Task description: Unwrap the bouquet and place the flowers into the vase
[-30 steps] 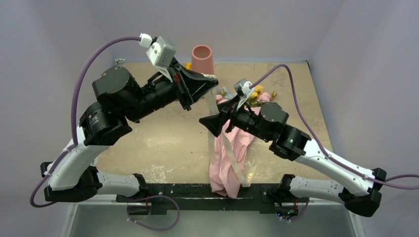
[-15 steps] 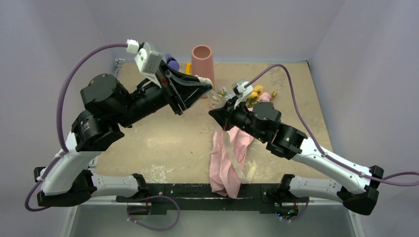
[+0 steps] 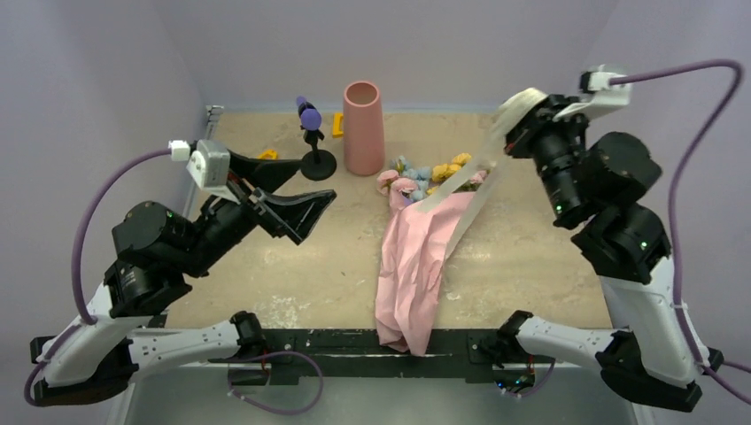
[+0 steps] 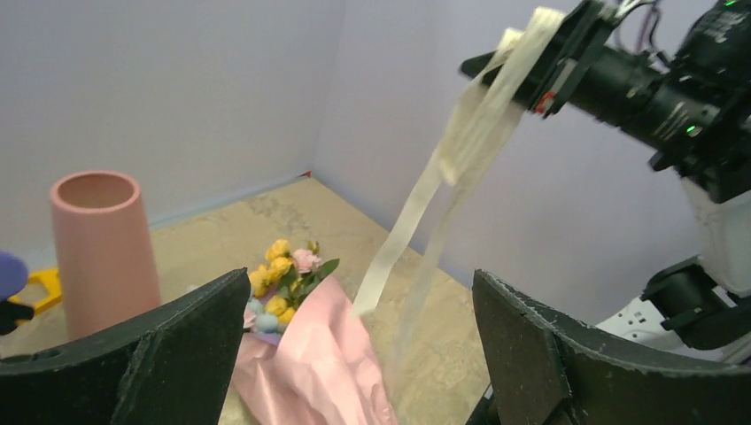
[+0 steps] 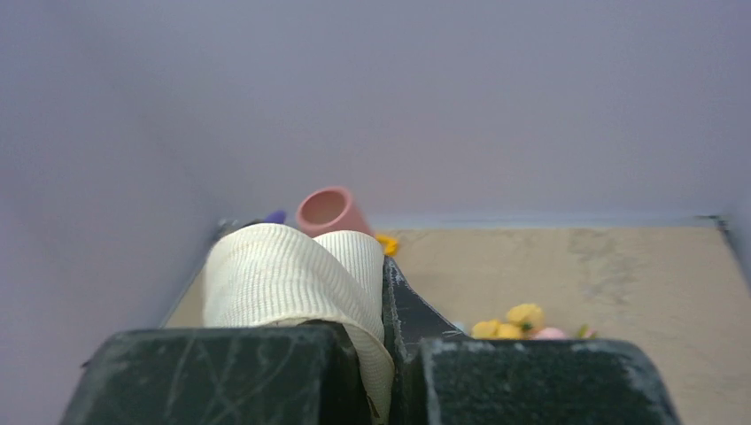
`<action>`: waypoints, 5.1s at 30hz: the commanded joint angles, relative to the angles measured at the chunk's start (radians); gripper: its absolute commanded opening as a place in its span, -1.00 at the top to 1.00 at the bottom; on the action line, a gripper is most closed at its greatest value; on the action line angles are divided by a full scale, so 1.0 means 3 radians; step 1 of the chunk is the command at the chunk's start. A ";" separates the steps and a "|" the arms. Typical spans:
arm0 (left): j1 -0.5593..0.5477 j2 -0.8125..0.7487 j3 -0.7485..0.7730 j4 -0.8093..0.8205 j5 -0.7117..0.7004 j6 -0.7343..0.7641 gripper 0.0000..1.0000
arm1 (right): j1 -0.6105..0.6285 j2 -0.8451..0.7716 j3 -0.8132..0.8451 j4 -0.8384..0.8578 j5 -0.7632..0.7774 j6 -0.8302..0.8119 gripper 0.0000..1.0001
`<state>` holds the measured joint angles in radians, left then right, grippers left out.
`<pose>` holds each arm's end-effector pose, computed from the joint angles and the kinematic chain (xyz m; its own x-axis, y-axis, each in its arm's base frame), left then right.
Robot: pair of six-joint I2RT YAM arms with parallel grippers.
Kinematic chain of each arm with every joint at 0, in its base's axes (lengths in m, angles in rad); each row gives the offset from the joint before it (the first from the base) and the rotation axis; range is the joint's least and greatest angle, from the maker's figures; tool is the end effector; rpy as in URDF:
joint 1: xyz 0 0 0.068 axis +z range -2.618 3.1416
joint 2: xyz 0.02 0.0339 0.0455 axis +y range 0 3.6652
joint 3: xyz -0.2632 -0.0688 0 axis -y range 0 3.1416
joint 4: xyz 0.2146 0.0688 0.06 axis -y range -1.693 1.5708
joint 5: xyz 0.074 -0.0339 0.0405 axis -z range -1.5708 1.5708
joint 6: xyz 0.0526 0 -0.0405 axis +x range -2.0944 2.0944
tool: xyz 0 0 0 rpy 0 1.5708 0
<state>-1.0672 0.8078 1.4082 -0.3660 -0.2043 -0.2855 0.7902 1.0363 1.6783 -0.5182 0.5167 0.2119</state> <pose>0.0592 -0.0854 0.5036 -0.1072 -0.3770 -0.9200 0.7631 0.5620 -0.3191 0.1175 0.0817 0.5313 0.0276 0.2877 -0.9573 -0.2849 0.9202 0.2683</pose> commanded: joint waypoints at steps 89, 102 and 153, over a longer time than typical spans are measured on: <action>0.0009 -0.1233 -0.3122 -0.0416 -0.0739 -0.2875 -1.00 | -0.0017 -0.0684 -0.2122 -0.0324 0.0291 0.0886 -0.40; 0.0009 -0.1189 -0.3487 -0.0360 -0.0503 -0.2938 -0.95 | 0.1595 0.0756 -0.1548 -0.1427 0.1162 0.1628 -0.62; 0.0009 -0.0774 -0.3704 0.0048 -0.0270 -0.3022 -0.90 | 0.1926 0.0342 -0.1805 -0.2520 0.1466 0.2674 -0.02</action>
<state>-1.0672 0.5591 0.2989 -0.4122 -0.2916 -1.1931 1.3094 1.1877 1.1248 -1.3769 0.9283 1.0870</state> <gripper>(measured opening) 0.955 0.423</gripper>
